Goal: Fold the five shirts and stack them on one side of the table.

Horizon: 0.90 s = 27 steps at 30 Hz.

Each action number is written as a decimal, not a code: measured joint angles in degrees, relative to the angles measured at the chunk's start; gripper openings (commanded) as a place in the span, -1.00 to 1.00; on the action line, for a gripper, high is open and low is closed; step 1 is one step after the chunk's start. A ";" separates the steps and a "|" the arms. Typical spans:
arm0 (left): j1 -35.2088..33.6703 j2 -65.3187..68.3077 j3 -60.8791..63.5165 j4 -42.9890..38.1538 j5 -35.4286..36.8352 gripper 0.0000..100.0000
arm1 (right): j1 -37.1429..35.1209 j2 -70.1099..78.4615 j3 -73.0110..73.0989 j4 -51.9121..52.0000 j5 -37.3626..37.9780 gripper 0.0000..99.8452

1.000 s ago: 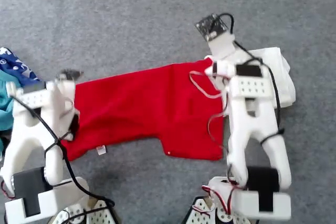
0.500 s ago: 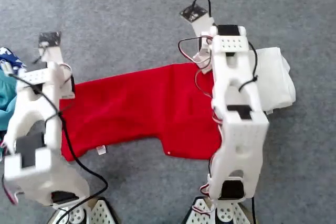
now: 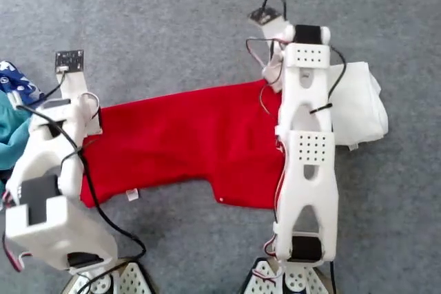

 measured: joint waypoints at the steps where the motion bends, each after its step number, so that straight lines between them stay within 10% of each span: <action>1: 0.00 -1.76 2.55 -2.29 -0.09 -0.94 | 0.09 0.00 -2.29 0.18 0.00 -0.97; 12: 0.00 -11.08 14.07 -12.84 -0.18 -0.94 | 0.00 -10.37 -3.34 0.53 -6.77 -0.97; 27: -0.09 -11.34 10.81 -4.22 -0.18 -0.93 | -13.36 -68.13 80.18 -2.11 21.71 -0.97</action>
